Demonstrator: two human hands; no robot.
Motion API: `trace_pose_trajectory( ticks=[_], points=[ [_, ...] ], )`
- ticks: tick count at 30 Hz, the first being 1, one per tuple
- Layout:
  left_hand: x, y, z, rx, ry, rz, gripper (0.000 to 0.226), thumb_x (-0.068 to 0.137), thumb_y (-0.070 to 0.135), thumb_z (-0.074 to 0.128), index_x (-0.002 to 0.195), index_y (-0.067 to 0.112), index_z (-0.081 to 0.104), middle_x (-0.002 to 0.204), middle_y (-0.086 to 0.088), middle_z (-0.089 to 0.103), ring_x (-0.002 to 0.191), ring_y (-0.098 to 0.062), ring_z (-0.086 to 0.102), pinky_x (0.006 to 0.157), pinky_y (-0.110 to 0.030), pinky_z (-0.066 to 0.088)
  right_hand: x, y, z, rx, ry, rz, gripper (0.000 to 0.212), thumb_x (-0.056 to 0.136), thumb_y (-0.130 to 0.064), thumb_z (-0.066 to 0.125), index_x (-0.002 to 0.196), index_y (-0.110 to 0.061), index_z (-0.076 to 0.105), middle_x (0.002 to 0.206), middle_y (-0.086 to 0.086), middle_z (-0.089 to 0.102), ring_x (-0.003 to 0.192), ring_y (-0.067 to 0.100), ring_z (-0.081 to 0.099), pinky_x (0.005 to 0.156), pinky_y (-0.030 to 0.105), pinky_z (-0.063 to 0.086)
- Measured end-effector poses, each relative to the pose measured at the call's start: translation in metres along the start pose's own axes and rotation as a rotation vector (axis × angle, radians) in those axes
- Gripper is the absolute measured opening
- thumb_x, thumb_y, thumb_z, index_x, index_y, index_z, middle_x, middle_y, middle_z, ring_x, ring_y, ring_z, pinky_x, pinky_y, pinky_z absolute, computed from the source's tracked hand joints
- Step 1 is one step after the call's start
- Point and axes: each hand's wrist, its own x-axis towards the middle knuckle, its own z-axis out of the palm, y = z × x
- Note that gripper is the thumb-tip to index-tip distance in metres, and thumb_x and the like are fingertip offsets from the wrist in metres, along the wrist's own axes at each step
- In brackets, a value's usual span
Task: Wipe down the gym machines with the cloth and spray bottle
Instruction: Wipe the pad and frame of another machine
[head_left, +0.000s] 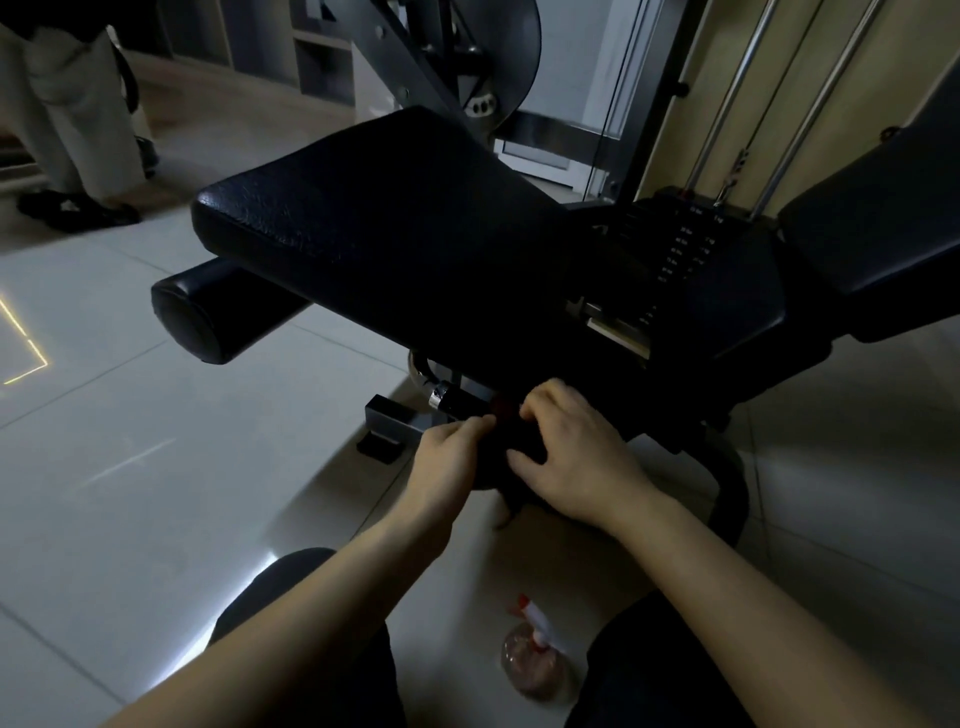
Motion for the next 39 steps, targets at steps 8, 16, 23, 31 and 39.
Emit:
trace_pose_trajectory(
  ticks=[8,16,23,31,39],
  points=[
    [0.017,-0.003,-0.024,-0.046,0.129,-0.114,0.028,0.102,0.026,0.052,0.103,0.006,0.072,0.096,-0.011,0.077,0.092,-0.025,0.074,0.087,-0.042,0.057,0.020,-0.020,0.053,-0.394,-0.032,0.065,0.070,0.077,-0.024,0.081,0.135,-0.005,0.046,0.117,0.017,0.061,0.104,0.028,0.063,0.079,0.033,0.055],
    [0.037,-0.001,-0.037,0.056,0.148,-0.139,0.035,0.090,0.053,0.068,0.103,0.021,0.076,0.107,-0.006,0.074,0.103,-0.026,0.066,0.081,-0.036,0.050,0.040,-0.022,0.046,-0.519,-0.044,-0.021,0.055,0.081,-0.043,0.074,0.117,-0.008,0.052,0.098,0.011,0.068,0.085,0.024,0.070,0.062,0.031,0.052],
    [0.047,0.002,-0.028,-0.014,0.185,-0.230,0.043,0.077,0.055,0.081,0.101,0.019,0.077,0.095,0.001,0.074,0.092,-0.019,0.064,0.078,-0.034,0.049,0.053,-0.007,0.015,0.265,-0.389,0.184,0.049,0.085,-0.028,0.074,0.128,-0.017,0.054,0.116,0.007,0.065,0.109,0.027,0.062,0.091,0.043,0.054],
    [0.050,0.003,-0.027,0.025,0.192,-0.203,0.047,0.077,0.055,0.082,0.100,0.014,0.078,0.084,-0.006,0.063,0.078,-0.019,0.051,0.058,-0.028,0.034,-0.005,0.005,0.051,-0.339,-0.015,0.079,0.090,0.071,-0.023,0.084,0.146,-0.007,0.036,0.133,0.015,0.052,0.117,0.030,0.056,0.091,0.036,0.049],
    [0.050,0.007,-0.028,0.066,0.206,-0.227,0.041,0.081,0.052,0.079,0.099,0.015,0.076,0.098,-0.004,0.074,0.087,-0.018,0.064,0.066,-0.028,0.042,0.054,-0.005,0.026,0.177,-0.341,0.317,0.048,0.076,-0.046,0.078,0.109,-0.014,0.062,0.095,0.003,0.066,0.086,0.023,0.065,0.070,0.032,0.055]
  ],
)
